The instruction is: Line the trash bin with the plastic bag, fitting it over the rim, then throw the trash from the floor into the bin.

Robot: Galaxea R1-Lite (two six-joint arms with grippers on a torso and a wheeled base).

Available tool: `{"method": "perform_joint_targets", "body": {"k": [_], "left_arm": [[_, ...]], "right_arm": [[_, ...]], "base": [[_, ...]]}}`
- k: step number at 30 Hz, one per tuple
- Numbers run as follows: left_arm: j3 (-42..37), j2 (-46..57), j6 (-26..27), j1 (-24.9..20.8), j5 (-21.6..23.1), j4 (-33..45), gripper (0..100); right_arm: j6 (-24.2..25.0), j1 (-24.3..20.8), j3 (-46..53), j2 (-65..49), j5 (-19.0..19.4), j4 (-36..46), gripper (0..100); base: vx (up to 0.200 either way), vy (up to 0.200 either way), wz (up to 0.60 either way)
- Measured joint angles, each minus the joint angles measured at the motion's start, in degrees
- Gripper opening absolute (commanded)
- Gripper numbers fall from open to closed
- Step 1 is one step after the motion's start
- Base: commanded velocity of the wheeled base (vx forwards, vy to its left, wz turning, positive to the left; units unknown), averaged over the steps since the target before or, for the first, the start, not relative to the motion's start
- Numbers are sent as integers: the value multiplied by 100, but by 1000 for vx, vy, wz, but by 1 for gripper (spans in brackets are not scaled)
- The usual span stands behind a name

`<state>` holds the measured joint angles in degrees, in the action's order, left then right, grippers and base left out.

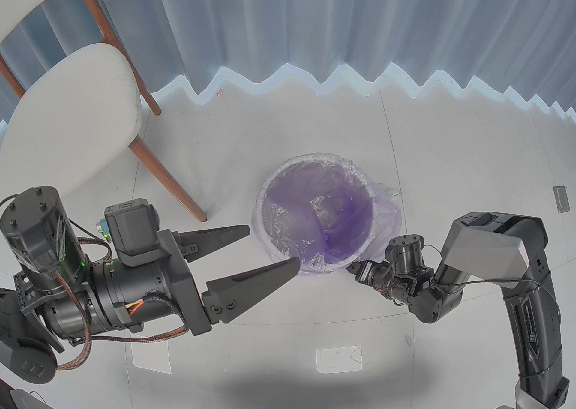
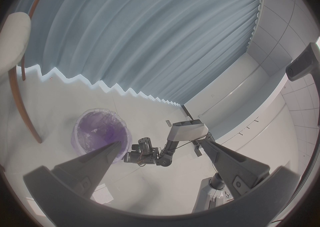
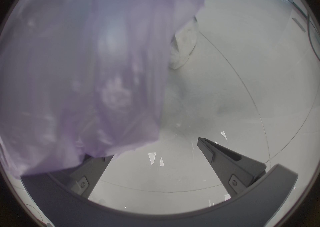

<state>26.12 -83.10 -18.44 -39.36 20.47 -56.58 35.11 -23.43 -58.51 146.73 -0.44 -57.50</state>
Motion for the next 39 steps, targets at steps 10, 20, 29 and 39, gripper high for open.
{"method": "perform_joint_targets", "body": {"k": [10,20,29,39], "left_arm": [[24,-17,0,20,-9,2,100],[80,-358,-5,50,-229,0,100],[121,-1075,-27,78,-306,-18,100],[375,-2188,-55,590,-345,-174,100]], "right_arm": [[349,-383,1866,-572,15,-1521,100],[712,-790,3646,-1346,141,-3073,100],[852,-1080,4242,-1853,352,-3145,100],[939,-1111,4345,-2122,366,-3145,100]], "base": [[0,0,0],[0,0,0],[0,0,0],[0,0,0]]}}
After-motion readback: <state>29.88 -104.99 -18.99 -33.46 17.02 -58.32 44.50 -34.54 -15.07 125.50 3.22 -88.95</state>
